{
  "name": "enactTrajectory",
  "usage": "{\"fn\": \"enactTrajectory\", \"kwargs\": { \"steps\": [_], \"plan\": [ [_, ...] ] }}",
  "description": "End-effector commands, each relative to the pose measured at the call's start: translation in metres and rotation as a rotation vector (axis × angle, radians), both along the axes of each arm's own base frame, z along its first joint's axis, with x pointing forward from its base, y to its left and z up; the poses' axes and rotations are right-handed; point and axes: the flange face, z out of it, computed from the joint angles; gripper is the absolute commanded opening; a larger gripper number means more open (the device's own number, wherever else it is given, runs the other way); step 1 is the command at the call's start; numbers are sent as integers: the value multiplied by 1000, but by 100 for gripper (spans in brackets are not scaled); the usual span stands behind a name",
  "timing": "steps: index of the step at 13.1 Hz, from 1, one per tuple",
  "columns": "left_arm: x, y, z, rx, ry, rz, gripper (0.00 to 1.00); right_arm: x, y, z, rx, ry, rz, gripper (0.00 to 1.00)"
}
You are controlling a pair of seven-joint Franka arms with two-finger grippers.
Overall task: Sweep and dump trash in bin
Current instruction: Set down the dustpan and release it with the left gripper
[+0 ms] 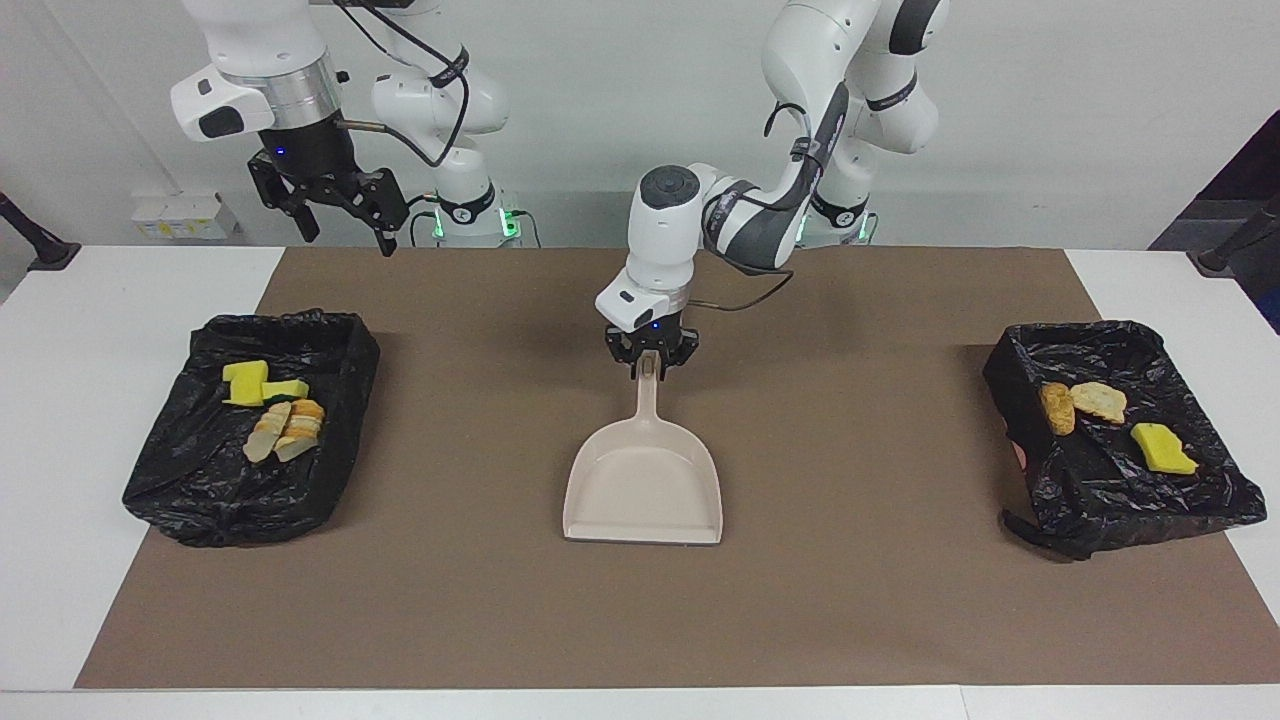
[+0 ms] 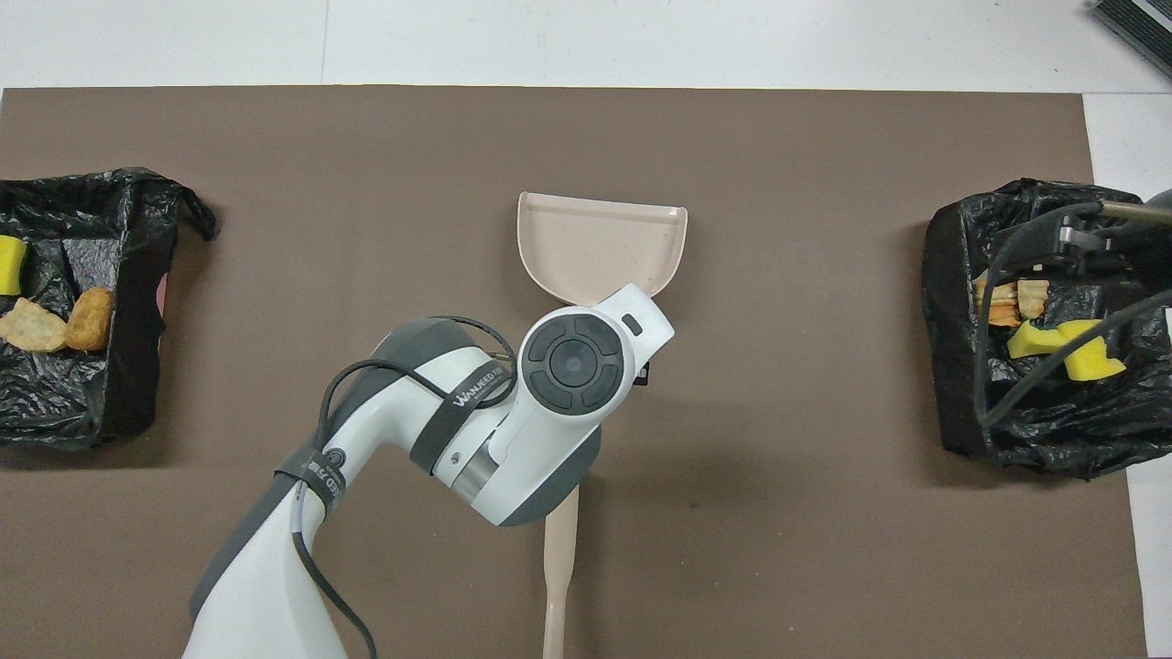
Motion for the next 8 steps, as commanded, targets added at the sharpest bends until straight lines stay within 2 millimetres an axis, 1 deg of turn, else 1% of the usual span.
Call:
{"fn": "enactTrajectory", "kwargs": {
  "steps": [1, 2, 3, 4, 5, 6, 8],
  "plan": [
    [6, 18, 25, -14, -20, 34, 100, -9, -2, -2, 24, 22, 33, 100],
    [17, 37, 36, -5, -16, 61, 100, -13, -1, -3, 21, 24, 44, 100],
    [30, 58, 42, 7, -10, 63, 100, -14, -2, -5, 21, 28, 67, 100],
    [39, 73, 45, 18, -6, 41, 100, -14, -7, -5, 21, 25, 84, 100],
    [49, 95, 49, 37, 12, 41, 100, -12, -9, -5, 21, 18, 99, 100],
    [56, 121, 57, 59, 34, 22, 100, -11, -9, -3, 21, 3, 121, 100],
    [68, 164, 64, 91, 76, -20, 100, -10, -11, -3, 20, 4, 132, 100]
  ]
}}
